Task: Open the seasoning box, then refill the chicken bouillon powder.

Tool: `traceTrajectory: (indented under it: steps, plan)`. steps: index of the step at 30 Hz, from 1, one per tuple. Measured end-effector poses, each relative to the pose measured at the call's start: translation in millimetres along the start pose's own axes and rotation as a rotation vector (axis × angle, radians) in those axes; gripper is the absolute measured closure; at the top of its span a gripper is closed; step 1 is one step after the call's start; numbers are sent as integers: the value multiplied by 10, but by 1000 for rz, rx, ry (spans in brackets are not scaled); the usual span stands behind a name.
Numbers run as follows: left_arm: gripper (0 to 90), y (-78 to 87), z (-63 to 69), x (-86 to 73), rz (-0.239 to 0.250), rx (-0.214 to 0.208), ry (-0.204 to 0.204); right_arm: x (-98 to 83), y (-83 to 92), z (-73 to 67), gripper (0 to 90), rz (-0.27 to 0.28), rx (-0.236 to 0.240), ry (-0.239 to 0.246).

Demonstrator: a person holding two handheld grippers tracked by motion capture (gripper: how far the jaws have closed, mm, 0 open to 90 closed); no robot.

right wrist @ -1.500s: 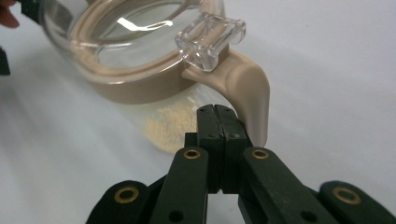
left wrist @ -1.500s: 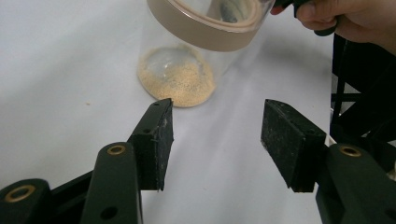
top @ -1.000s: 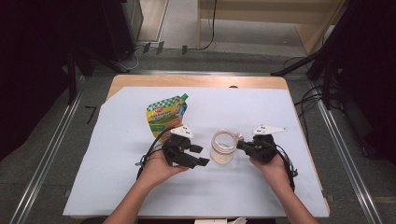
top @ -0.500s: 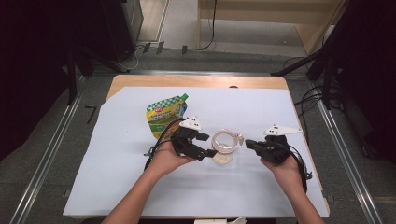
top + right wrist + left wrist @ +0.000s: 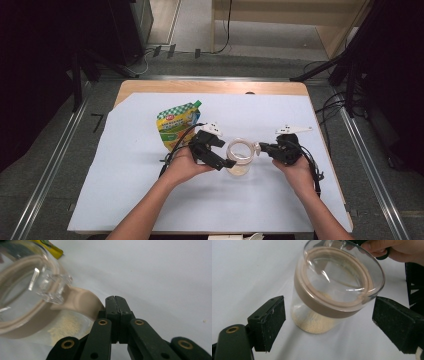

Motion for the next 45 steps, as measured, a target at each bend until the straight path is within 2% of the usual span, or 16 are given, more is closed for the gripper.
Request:
traceTrajectory:
  steps: [3, 6, 11, 13, 20, 24, 40, 45]
  plan:
    - [116, -51, 13, 14, 0, -6, -23, -22, -16, 11, 900, -5, 0, -4]
    - [116, -106, 30, 15, 5, -12, -26, -36, -23, 13, 900, -8, -2, 1]
    - [109, -200, 67, 20, 9, 12, -60, -38, -25, 15, 900, -5, -1, -5]
    - [107, -211, 86, 20, 18, 25, -96, -42, -30, 18, 900, -7, -3, -8]
    - [108, -235, 116, 19, 16, 55, -118, -60, -39, 26, 900, -10, 1, -16]
    - [102, -247, 140, 36, 26, 75, -147, -63, -30, 14, 900, -12, -4, -17]
    - [102, -253, 150, 56, 22, 86, -127, -66, -28, 14, 900, -8, -4, -22]
    - [102, -248, 163, 73, 14, 94, -140, -67, -28, 14, 900, -7, -5, -18]
Point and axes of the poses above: each handheld gripper's, and its own axes: y roughly backward along the jaws, x roughly out of its top, z roughly to its right, the point moved 2 cm from there along -y, roughly forward along the jaws, and after that the axes turned 10 degrees about z, right-handed, at the moved point
